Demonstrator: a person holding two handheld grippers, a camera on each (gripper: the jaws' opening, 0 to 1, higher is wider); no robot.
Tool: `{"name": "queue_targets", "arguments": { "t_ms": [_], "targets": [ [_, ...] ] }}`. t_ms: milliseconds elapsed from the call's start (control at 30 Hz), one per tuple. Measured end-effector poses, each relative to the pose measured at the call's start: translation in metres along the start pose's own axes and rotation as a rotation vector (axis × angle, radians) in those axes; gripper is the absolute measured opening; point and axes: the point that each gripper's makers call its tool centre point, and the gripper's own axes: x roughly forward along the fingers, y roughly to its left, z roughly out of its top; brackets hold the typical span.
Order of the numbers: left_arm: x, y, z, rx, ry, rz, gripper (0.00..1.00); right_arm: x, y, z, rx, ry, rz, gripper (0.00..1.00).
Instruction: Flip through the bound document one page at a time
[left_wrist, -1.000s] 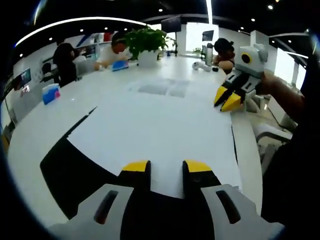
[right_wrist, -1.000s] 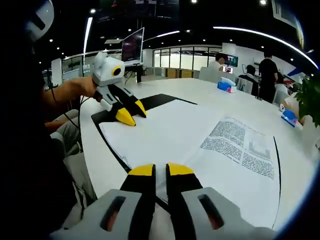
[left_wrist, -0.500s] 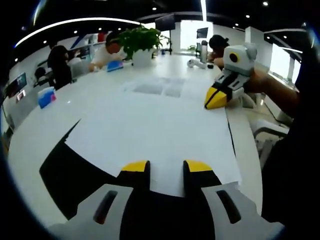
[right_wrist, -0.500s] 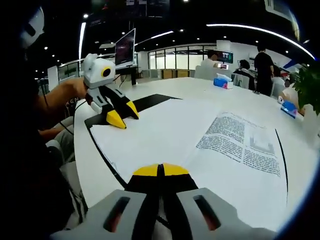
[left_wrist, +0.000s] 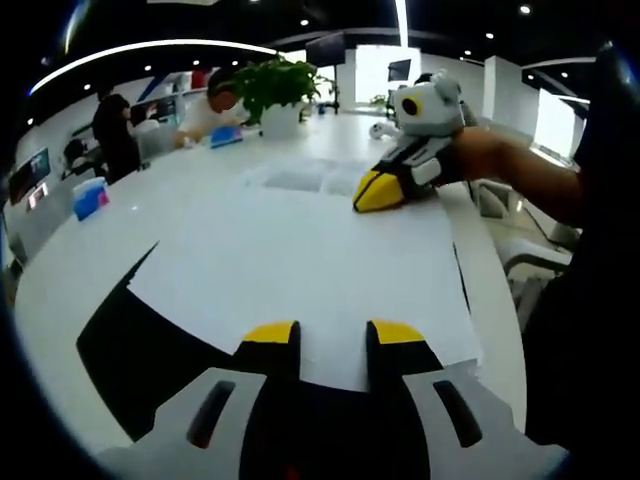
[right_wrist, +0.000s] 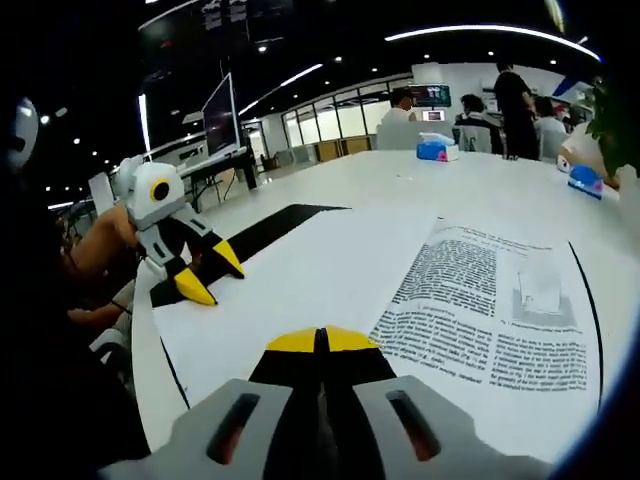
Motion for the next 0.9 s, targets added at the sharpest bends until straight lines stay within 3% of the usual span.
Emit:
{"name": "queue_targets", "arguments": {
  "t_ms": [100,333,500,767,833,900],
  "targets": [
    [0.000,0.000,0.000,0.005,0.007,-0.007,0.29,0.005,-0.008,0.006,0.043,-0.008,-0.004,0.02],
    [0.000,-0.001,0.000,0.000,0.018,-0.008,0.29,0.025,-0.028,0.022,0.046,0.035,-0.013,0.02],
    [0.000,-0.001,0.000,0.001,0.012,-0.011,0.29,0.041,-0.040,0.033,-0.017,0.058,-0.029,0.02],
    [0.000,0.000,-0.001,-0.002,0.011,-0.015,0.29,0.072,-0.066,0.049,-0.011,0.066,-0.018,0.02],
    [0.000,0.000,-0.001,0.001,0.015,-0.014,0.29,0.080,-0.072,0.053,0.049,0.060,-0.006,0.02],
    [0.000,0.000,-0.001,0.003,0.018,-0.018,0.29,0.087,-0.078,0.057,0.049,0.066,-0.007,0.02]
  ]
}}
